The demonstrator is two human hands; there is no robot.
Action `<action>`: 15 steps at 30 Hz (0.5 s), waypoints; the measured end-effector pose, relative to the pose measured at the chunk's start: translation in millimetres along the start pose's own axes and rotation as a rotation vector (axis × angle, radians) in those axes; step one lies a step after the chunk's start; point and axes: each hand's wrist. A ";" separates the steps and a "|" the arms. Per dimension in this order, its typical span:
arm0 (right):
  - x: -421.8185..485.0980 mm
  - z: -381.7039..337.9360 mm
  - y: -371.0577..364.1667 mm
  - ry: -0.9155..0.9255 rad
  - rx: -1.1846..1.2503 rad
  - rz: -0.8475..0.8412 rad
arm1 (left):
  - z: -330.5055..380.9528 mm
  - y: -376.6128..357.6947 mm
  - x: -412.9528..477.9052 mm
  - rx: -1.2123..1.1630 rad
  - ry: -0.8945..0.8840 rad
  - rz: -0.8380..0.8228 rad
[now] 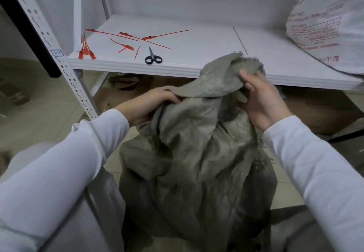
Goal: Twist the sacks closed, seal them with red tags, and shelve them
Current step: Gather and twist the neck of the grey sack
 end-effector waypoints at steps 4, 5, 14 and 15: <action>-11.3 -8.2 -13.3 0.068 -0.017 -0.201 | -7.1 -3.6 -5.4 0.142 0.130 -0.329; -15.0 -4.8 -18.5 0.037 -0.038 -0.251 | -8.6 -8.7 -6.8 0.135 0.100 -0.345; -20.2 12.3 -22.0 -0.067 -0.098 -0.352 | -6.0 -15.2 4.6 -0.236 -0.181 0.096; -15.4 9.9 -17.2 -0.037 -0.162 -0.254 | -0.2 -10.3 4.4 -0.345 -0.176 0.116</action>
Point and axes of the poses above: each hand's wrist, its own x-axis towards the middle knuckle, its own y-axis out of the back of the hand, z = x × y, and after that the axes turned 1 degree about z, right-handed
